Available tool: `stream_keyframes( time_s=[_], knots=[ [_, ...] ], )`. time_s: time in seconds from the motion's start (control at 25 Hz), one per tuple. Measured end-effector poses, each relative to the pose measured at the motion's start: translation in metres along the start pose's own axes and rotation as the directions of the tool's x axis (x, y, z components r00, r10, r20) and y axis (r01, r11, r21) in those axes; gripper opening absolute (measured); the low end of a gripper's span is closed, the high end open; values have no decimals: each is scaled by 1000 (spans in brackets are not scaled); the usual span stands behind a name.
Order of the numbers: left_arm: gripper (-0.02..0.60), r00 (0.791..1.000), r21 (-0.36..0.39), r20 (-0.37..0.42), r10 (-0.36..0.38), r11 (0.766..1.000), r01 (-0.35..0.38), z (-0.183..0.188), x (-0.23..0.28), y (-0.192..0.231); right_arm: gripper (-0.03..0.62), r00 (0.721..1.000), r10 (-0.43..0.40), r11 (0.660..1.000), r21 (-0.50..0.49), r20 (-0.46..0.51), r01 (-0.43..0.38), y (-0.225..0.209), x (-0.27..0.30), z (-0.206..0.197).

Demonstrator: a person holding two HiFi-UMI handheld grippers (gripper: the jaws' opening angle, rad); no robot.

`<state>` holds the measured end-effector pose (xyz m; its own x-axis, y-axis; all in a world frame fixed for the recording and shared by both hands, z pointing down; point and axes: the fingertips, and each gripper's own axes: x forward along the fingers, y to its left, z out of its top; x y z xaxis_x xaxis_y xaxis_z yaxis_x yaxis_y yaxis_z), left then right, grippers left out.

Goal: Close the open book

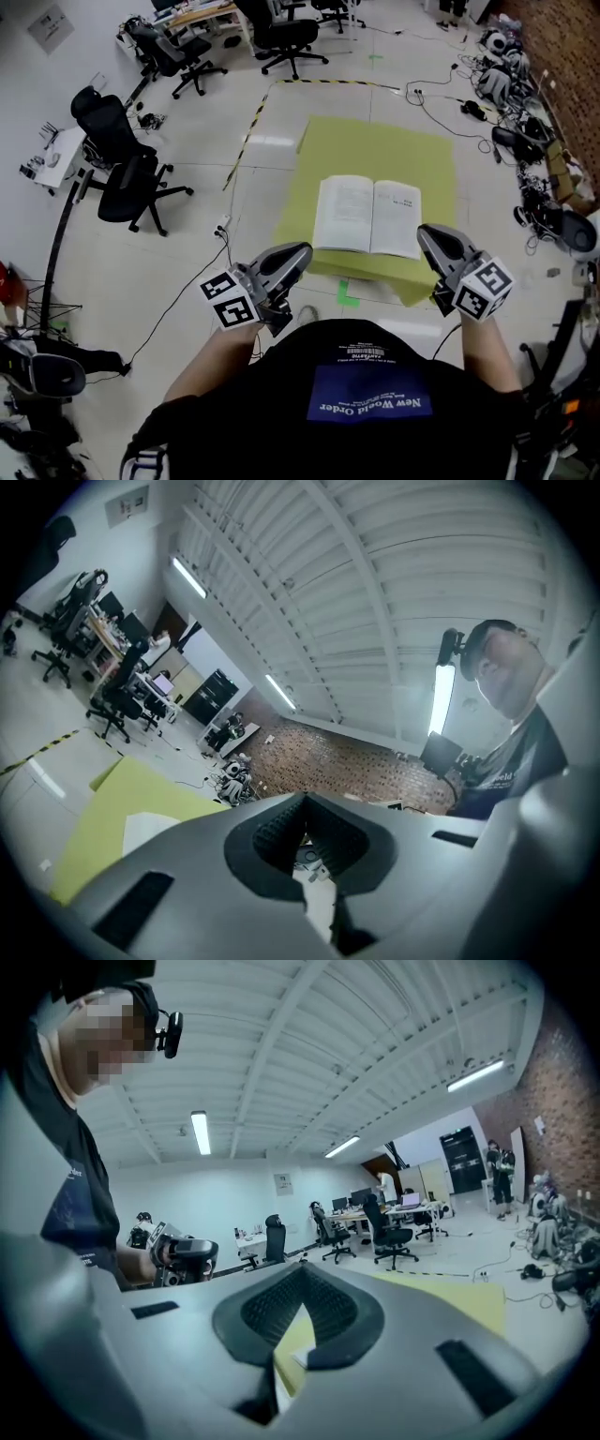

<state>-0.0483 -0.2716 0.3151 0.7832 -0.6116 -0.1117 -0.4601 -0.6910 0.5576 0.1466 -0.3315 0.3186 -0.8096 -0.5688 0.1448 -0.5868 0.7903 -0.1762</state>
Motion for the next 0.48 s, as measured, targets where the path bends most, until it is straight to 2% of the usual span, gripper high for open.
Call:
stream_keyframes(
  time_s=[0.2, 0.36, 0.48],
  knots=[
    [8, 996, -48, -31, -88, 995, 87, 9, 18, 46, -14, 996, -77, 994, 79, -53, 81, -17, 29, -16],
    [8, 982, -84, -70, -176, 982, 170, 19, 14, 87, -14, 983, -161, 977, 126, -92, 172, -15, 54, -27],
    [8, 972, -111, -93, -215, 972, 205, 17, 22, 113, -4, 976, -193, 948, 237, -102, 212, -30, 63, -39]
  ],
)
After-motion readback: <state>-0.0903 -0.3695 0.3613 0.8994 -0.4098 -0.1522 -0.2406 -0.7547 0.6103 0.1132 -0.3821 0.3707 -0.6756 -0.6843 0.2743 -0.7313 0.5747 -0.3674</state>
